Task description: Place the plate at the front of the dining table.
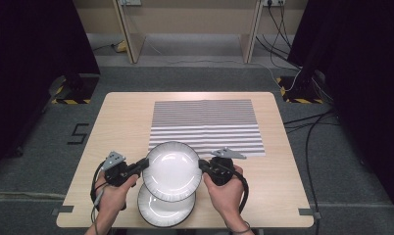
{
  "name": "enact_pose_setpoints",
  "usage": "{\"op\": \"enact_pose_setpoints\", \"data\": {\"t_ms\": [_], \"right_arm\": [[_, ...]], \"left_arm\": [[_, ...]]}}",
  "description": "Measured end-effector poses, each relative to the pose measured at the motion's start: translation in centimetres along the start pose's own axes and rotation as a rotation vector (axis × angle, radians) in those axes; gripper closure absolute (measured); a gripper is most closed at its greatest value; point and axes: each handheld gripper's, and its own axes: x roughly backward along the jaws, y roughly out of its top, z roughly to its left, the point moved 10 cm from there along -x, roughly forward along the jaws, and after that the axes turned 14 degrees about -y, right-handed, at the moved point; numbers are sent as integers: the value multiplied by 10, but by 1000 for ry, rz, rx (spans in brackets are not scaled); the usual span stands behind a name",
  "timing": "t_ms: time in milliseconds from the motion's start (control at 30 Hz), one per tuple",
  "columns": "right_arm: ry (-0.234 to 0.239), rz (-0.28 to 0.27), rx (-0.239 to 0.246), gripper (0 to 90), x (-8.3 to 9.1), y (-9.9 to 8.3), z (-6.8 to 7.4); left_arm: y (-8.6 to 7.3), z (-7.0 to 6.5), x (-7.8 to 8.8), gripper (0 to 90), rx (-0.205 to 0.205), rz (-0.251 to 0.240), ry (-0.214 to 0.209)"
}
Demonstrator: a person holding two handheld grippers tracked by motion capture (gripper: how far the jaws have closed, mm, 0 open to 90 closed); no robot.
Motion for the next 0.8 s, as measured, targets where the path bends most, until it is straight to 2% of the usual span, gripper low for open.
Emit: {"op": "enact_pose_setpoints", "data": {"t_ms": [467,600,800], "right_arm": [[-18,-36,-11,880,1,10,-8],[-27,-45,-16,881,3,14,-11],[-40,-57,-19,881,5,21,-19]], "left_arm": [[12,-1,-8,863,-13,-7,-3],[19,-2,-13,863,-28,-16,-19],[26,-5,-22,863,-30,-17,-26]]}}
